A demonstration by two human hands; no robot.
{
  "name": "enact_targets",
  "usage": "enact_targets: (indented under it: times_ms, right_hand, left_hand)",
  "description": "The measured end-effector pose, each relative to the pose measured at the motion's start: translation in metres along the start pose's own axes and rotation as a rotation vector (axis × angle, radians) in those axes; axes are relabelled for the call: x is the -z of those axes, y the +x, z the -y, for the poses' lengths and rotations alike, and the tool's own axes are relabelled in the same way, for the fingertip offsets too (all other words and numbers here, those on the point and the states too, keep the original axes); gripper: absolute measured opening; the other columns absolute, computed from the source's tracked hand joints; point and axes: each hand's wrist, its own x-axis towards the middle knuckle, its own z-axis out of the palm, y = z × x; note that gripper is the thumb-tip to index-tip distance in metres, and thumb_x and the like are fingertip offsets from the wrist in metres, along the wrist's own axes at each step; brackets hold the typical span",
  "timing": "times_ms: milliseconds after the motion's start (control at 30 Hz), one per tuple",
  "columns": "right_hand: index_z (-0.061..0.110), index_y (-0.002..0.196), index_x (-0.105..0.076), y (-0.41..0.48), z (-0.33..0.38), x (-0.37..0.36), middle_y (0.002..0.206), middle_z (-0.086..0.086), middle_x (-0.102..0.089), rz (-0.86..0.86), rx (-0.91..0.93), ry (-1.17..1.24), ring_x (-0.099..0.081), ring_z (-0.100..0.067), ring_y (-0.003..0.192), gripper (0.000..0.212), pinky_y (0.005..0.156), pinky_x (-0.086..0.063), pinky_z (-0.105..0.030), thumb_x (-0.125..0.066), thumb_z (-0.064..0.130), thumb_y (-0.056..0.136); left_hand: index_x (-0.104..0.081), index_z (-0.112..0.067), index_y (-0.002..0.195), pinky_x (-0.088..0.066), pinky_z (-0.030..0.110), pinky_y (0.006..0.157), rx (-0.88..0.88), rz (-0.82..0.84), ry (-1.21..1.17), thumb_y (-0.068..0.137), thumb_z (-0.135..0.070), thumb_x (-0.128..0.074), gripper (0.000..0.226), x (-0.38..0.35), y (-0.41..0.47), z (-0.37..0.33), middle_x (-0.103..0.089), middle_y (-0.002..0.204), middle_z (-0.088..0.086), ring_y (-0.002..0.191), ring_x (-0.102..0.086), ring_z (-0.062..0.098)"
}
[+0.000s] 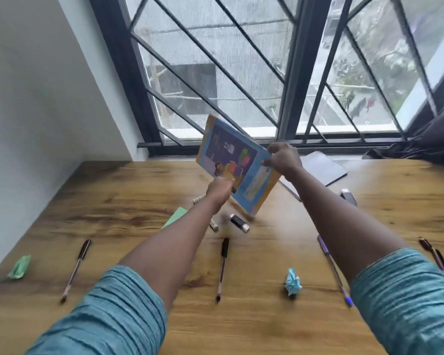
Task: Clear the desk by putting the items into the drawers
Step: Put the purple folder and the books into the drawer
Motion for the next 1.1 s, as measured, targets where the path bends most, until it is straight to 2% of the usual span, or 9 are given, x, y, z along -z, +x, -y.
enact_targets:
  times_ms: [167, 267, 400, 500, 600, 700, 800, 933, 1100]
  right_hand:
    - [0.017, 0.109, -0.065, -0.057, 0.029, 0.015, 0.107, -0.014, -0.068, -0.251, 0.15, -0.106, -0.064, -0.03, 0.093, 0.025, 0.07, -0.045, -0.031, -0.063, 0.021, 0.084]
    - [0.015, 0.099, -0.065, -0.107, 0.04, 0.013, 0.084, -0.019, -0.07, -0.471, 0.348, -0.263, -0.066, -0.04, 0.077, 0.018, 0.063, -0.05, -0.041, -0.053, 0.023, 0.089]
    - [0.02, 0.088, -0.054, -0.181, 0.041, -0.002, 0.069, 0.0, -0.07, -0.772, 0.823, -0.396, -0.062, -0.023, 0.044, 0.006, 0.034, -0.043, -0.027, -0.048, 0.02, 0.087]
    - [0.023, 0.094, -0.048, -0.236, 0.035, -0.024, 0.09, 0.006, -0.073, -0.753, 0.953, -0.528, -0.068, -0.014, 0.058, 0.012, 0.036, -0.044, -0.022, -0.053, 0.018, 0.085]
    - [0.023, 0.097, -0.052, -0.286, 0.026, -0.044, 0.1, 0.006, -0.073, -0.65, 1.009, -0.518, -0.073, -0.015, 0.076, 0.017, 0.043, -0.052, -0.027, -0.064, 0.021, 0.086]
    - [0.022, 0.099, -0.059, -0.336, 0.02, -0.048, 0.1, 0.003, -0.074, -0.529, 1.074, -0.507, -0.073, -0.016, 0.083, 0.015, 0.045, -0.056, -0.031, -0.063, 0.021, 0.084]
    - [0.014, 0.106, -0.07, -0.377, 0.013, -0.032, 0.106, -0.005, -0.073, -0.333, 0.913, -0.378, -0.073, -0.026, 0.078, 0.028, 0.048, -0.055, -0.035, -0.057, 0.03, 0.086]
    - [0.008, 0.118, -0.061, -0.4, 0.011, 0.002, 0.119, -0.01, -0.063, 0.022, 0.101, 0.197, -0.062, -0.03, 0.106, 0.034, 0.091, -0.048, -0.043, -0.061, 0.027, 0.09]
    - [-0.005, 0.117, -0.058, -0.412, -0.021, 0.038, 0.085, -0.009, -0.066, 0.107, -0.378, 1.015, -0.063, -0.021, 0.074, 0.037, 0.07, -0.053, -0.034, -0.058, -0.013, 0.081]
  left_hand:
    - [-0.056, -0.007, 0.121, -0.037, 0.038, 0.064, -0.088, 0.039, -0.333, 0.081, -0.067, -0.046, 0.073, 0.009, -0.037, -0.029, -0.063, 0.099, 0.02, 0.088, -0.054, 0.042]
    - [-0.06, -0.026, 0.096, -0.024, 0.026, 0.052, -0.147, 0.14, -0.562, 0.074, -0.061, -0.06, 0.042, 0.021, -0.087, -0.039, -0.046, 0.066, -0.007, 0.061, -0.035, 0.011]
    - [-0.053, -0.017, 0.121, -0.036, 0.027, 0.068, -0.233, 0.181, -0.766, 0.058, -0.065, -0.066, 0.081, 0.037, -0.137, -0.023, -0.058, 0.099, -0.001, 0.083, -0.049, 0.012]
    - [-0.052, -0.016, 0.119, -0.044, 0.036, 0.078, -0.266, 0.113, -0.933, 0.076, -0.054, -0.061, 0.059, 0.053, -0.174, 0.008, -0.061, 0.101, 0.007, 0.09, -0.059, 0.02]
    - [-0.06, -0.006, 0.093, -0.052, 0.024, 0.056, -0.192, 0.021, -1.06, 0.091, -0.025, -0.054, 0.02, 0.064, -0.212, 0.048, -0.066, 0.071, 0.006, 0.062, -0.065, 0.017]
    - [-0.051, -0.011, 0.068, -0.046, 0.017, 0.041, -0.068, -0.003, -1.157, 0.09, -0.004, -0.041, 0.025, 0.068, -0.246, 0.08, -0.056, 0.043, -0.003, 0.042, -0.056, 0.014]
    - [-0.054, -0.009, 0.073, -0.048, 0.017, 0.044, -0.054, 0.008, -1.196, 0.087, 0.002, -0.036, 0.025, 0.065, -0.279, 0.098, -0.061, 0.048, -0.002, 0.045, -0.061, 0.013]
    - [-0.054, -0.009, 0.082, -0.047, 0.017, 0.042, -0.053, 0.061, -1.196, 0.085, 0.003, -0.036, 0.022, 0.047, -0.311, 0.099, -0.056, 0.072, 0.005, 0.054, -0.061, 0.013]
    - [-0.06, -0.009, 0.098, -0.055, 0.024, 0.06, -0.162, 0.254, -1.139, 0.063, -0.005, -0.054, 0.036, 0.007, -0.345, 0.097, -0.062, 0.091, 0.008, 0.083, -0.059, 0.021]
